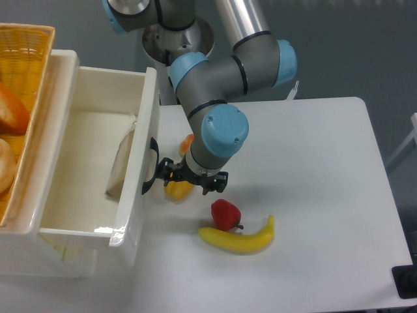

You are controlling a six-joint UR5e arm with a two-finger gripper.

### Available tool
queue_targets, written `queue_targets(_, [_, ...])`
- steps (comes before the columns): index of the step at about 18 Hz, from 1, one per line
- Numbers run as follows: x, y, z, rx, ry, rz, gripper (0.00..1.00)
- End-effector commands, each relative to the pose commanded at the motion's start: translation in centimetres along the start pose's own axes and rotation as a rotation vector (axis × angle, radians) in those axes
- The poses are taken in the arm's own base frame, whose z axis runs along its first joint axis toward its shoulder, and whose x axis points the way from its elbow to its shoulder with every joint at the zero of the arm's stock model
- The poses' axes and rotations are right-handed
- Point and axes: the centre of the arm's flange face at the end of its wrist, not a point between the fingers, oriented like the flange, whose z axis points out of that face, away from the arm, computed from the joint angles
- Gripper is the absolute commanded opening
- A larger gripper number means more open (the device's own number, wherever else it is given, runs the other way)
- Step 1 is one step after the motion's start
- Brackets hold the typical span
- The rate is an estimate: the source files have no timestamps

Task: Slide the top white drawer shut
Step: 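Push the drawer front with the gripper, sliding the drawer into the unit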

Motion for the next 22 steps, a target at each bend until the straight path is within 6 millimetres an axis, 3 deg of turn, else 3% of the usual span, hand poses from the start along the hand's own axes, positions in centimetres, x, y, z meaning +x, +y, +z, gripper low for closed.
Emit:
queue_targets(12, [3.0,-0.4,-0.7,0.038,0.039,0.033,1.00])
queue_targets(22, [6.4,-1.2,0.2,0.026,0.045,0.082,1.00])
